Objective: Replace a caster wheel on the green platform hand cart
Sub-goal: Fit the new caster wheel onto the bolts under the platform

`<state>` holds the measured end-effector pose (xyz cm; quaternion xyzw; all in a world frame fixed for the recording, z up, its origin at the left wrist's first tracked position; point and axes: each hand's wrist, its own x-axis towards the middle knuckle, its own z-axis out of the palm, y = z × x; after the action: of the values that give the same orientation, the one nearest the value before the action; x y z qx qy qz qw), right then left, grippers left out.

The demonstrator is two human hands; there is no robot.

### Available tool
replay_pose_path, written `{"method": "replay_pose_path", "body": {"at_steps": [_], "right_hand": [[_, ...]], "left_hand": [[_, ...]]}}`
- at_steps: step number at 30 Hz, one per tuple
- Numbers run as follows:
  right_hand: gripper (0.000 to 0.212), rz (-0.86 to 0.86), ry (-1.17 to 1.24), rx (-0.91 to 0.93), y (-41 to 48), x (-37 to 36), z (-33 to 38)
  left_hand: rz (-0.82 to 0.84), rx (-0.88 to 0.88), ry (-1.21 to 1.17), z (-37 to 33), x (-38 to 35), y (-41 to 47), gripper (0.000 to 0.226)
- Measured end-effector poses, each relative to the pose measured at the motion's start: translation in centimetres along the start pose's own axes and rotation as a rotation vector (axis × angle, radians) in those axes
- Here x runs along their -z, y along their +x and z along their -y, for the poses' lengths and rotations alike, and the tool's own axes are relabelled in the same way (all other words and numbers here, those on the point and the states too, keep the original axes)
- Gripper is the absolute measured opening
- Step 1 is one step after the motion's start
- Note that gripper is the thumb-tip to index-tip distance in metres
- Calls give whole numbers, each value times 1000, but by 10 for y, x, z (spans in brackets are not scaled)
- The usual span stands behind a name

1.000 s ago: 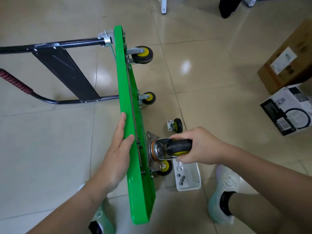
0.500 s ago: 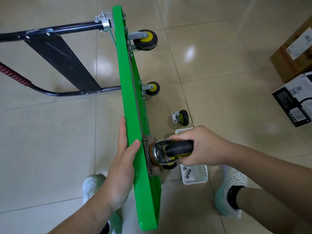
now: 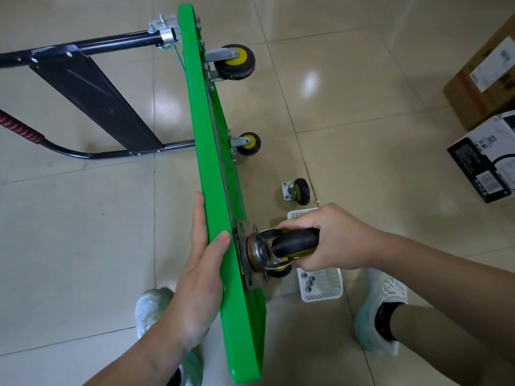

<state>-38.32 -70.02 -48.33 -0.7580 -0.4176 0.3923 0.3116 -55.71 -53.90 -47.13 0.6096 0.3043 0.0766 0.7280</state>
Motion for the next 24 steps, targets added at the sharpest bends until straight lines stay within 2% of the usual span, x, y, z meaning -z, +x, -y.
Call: {"method": "replay_pose_path", "body": {"at_steps": [15,24], "right_hand": [[41,-35,-77,-37,10,-21,-4],[52,-25,-143,-80,11,-23,3]], "left_hand": [[-63,29,-62,-3,-14,1,65],[-19,4,-133,-1,-13,2,72]]}}
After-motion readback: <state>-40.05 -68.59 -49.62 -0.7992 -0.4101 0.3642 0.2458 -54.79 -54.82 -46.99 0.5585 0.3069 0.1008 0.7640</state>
